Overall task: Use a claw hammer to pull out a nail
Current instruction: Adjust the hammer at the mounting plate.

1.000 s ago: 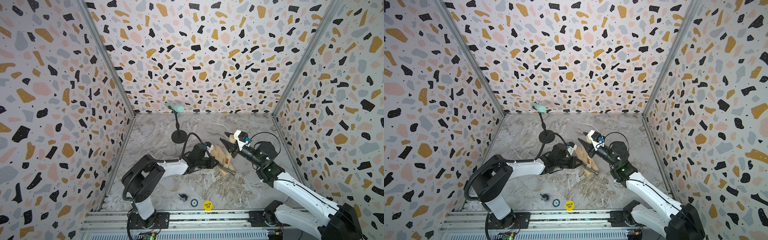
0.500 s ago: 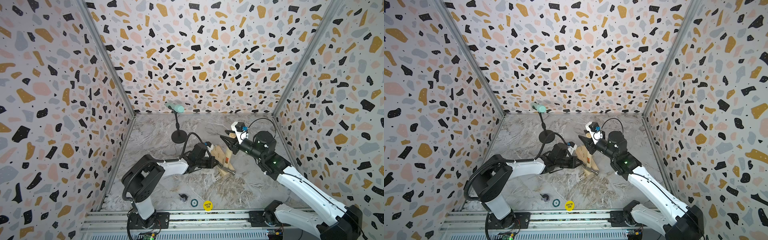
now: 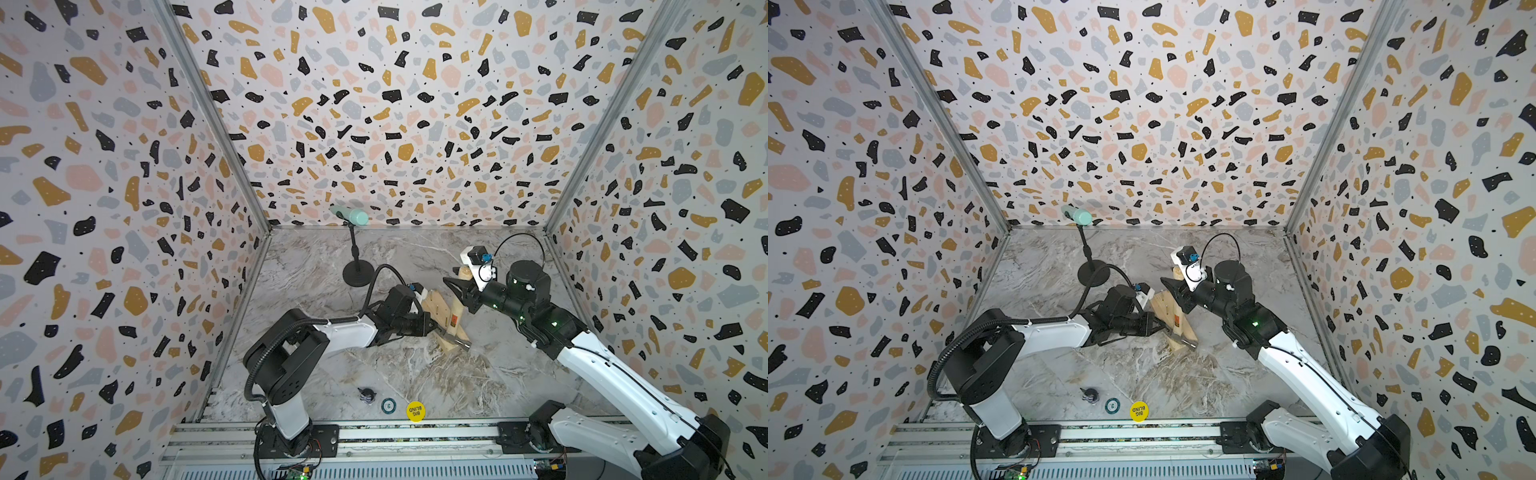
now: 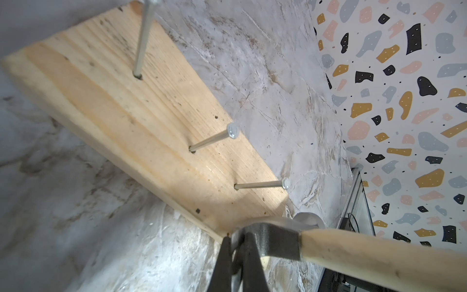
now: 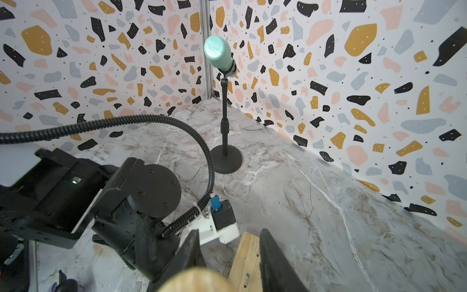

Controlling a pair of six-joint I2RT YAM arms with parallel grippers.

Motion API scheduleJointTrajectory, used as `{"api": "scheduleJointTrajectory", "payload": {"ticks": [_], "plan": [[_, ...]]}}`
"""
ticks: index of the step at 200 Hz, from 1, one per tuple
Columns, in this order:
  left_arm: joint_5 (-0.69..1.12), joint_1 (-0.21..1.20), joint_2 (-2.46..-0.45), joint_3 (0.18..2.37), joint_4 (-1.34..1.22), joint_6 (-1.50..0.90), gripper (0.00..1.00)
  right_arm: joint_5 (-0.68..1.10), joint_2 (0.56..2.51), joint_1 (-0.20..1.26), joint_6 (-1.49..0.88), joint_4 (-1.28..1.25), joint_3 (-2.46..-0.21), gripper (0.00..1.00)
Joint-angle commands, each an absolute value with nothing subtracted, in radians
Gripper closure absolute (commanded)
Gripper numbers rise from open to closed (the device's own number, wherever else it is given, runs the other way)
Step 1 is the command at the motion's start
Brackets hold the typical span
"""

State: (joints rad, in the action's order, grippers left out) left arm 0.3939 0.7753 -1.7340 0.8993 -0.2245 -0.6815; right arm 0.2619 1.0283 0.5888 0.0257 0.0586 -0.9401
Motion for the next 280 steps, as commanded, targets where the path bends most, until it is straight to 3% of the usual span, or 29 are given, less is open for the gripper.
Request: {"api": "scheduleJointTrajectory", "payload": {"ticks": [1,280], "plan": [[0.379,0.778,-1.746,0.923,-0.202,-0.629,1.00,0.241,1.021,0.591,0.034,0.102,-0.980,0.60],[0.377,0.770,-1.760,0.923,-0.189,-0.618,1.00,0.224,1.062,0.606,0.089,0.273,-1.074,0.64]]}}
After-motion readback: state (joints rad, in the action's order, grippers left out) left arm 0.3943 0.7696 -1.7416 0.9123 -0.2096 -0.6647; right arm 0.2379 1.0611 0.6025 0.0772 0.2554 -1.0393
